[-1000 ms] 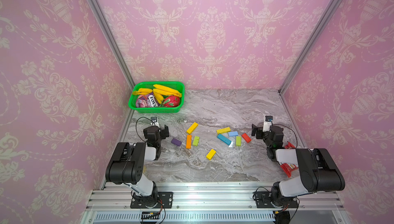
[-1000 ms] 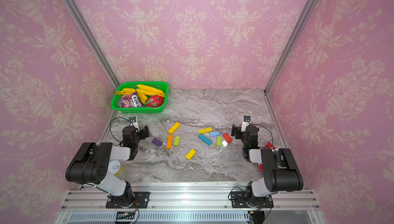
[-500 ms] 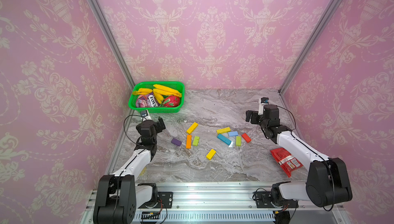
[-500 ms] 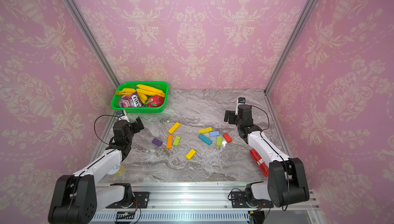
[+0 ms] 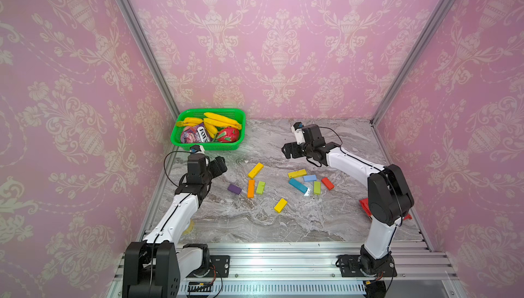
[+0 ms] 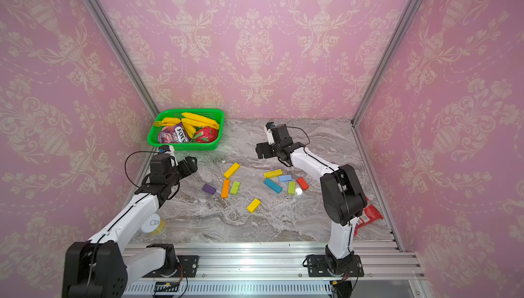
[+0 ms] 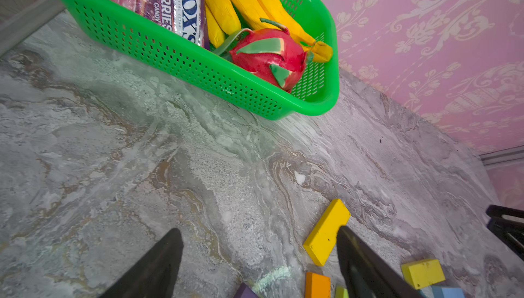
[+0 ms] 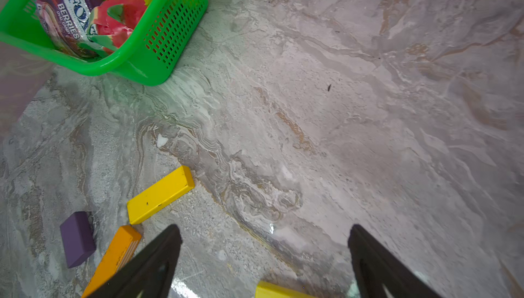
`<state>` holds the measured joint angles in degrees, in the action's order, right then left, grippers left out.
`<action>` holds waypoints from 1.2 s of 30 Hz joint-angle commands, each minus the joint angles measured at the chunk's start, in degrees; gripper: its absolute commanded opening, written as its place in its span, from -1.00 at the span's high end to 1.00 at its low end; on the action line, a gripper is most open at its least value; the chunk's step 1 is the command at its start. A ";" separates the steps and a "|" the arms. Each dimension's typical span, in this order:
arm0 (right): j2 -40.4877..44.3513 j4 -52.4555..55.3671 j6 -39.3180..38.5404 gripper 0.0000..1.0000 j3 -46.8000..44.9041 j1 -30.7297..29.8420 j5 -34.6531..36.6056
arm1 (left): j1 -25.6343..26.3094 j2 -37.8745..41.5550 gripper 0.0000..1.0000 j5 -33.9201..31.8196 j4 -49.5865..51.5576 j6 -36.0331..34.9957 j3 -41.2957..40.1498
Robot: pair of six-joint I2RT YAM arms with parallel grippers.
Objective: Assemble the letter p with building blocks
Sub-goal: Adjust the building block at the center of the board.
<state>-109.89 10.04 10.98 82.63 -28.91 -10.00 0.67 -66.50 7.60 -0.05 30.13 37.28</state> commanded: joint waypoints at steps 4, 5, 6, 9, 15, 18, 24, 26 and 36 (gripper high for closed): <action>-10.87 6.30 2.40 -0.74 11.43 -1.18 -9.60 | 1.77 -1.79 -0.62 9.42 1.16 7.81 0.69; -12.31 6.59 2.79 -0.70 12.80 -1.32 -10.84 | 2.03 -2.45 -0.59 10.59 0.77 8.50 0.77; -13.40 7.08 3.07 -0.68 14.09 -1.41 -11.75 | 2.21 -3.21 -0.58 11.47 0.41 9.03 0.91; -16.83 9.95 2.70 -0.59 18.49 -2.24 -13.74 | 2.82 -5.97 -0.50 14.45 -1.21 10.43 1.13; -21.94 15.29 1.85 -0.53 25.91 -3.72 -13.48 | 4.90 -12.19 -0.24 17.74 -5.67 13.21 1.36; -24.40 15.90 3.01 -0.32 28.68 -3.79 -16.30 | 5.95 -14.17 -0.18 16.38 -10.00 15.34 -0.21; -27.64 15.03 5.54 -0.01 30.82 -4.11 -21.42 | 8.42 -22.31 0.10 17.55 -17.87 19.13 -0.36; -27.96 14.61 5.86 0.10 30.70 -4.31 -21.77 | 9.03 -25.13 0.33 18.07 -21.38 21.09 -0.65; -30.12 15.21 7.37 0.79 31.54 -4.31 -22.19 | 12.15 -29.46 1.00 16.58 -24.44 21.95 -0.98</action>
<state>-139.04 24.56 17.72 112.92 -32.84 -31.33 12.25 -95.37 24.34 -22.48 51.66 37.12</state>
